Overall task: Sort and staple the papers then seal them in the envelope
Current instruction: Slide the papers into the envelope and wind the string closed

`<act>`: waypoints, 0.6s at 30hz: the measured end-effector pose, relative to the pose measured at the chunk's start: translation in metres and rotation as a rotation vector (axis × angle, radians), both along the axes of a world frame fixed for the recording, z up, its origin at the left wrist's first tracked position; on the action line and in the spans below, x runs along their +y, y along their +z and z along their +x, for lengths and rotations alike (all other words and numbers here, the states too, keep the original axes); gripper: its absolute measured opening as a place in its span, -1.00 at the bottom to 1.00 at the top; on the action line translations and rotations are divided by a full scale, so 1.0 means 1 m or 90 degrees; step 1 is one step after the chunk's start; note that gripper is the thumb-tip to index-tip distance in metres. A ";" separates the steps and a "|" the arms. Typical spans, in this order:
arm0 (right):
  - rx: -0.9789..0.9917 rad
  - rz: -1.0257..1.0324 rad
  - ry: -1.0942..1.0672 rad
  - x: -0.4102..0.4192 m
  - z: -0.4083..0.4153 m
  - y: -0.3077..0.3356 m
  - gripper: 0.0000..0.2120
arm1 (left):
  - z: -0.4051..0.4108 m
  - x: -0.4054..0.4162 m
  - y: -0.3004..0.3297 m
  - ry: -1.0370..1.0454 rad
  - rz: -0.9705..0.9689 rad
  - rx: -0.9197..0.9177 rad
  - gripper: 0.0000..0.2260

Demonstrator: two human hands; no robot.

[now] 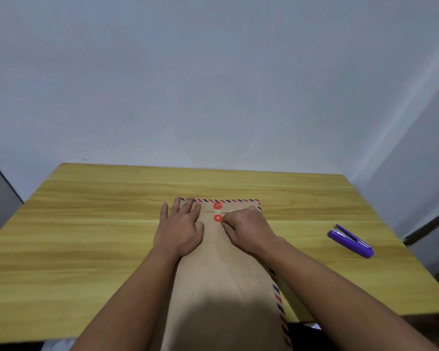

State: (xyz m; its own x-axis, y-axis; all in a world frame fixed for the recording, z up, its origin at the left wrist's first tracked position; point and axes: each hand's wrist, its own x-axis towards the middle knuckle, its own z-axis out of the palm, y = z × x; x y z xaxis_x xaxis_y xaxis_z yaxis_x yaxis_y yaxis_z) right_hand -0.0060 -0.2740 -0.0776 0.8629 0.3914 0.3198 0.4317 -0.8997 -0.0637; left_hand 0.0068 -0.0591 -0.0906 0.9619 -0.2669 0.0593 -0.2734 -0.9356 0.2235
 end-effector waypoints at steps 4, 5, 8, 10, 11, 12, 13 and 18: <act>0.002 0.068 -0.059 0.013 -0.005 -0.001 -0.79 | 0.000 0.000 0.001 0.009 0.010 0.001 -0.35; -0.005 0.076 -0.065 0.014 -0.005 -0.002 -0.79 | 0.000 0.000 0.001 0.010 0.009 0.001 -0.35; -0.030 0.051 -0.049 0.012 -0.007 -0.005 -0.79 | 0.000 -0.001 0.001 0.009 0.006 0.002 -0.35; -0.048 0.026 -0.022 0.010 -0.008 -0.005 -0.79 | 0.000 -0.001 0.001 0.008 0.007 0.003 -0.35; -0.050 0.018 -0.009 0.010 -0.008 -0.005 -0.78 | 0.000 -0.001 0.001 0.008 0.009 0.004 -0.35; -0.048 0.014 0.000 0.011 -0.008 -0.004 -0.77 | 0.000 -0.001 0.001 0.007 0.010 0.004 -0.35; -0.043 0.013 0.007 0.011 -0.008 -0.004 -0.76 | 0.000 0.000 0.001 0.007 0.009 0.003 -0.34; -0.027 0.029 0.017 0.018 -0.004 -0.005 -0.78 | 0.000 0.000 0.001 0.006 0.011 -0.001 -0.32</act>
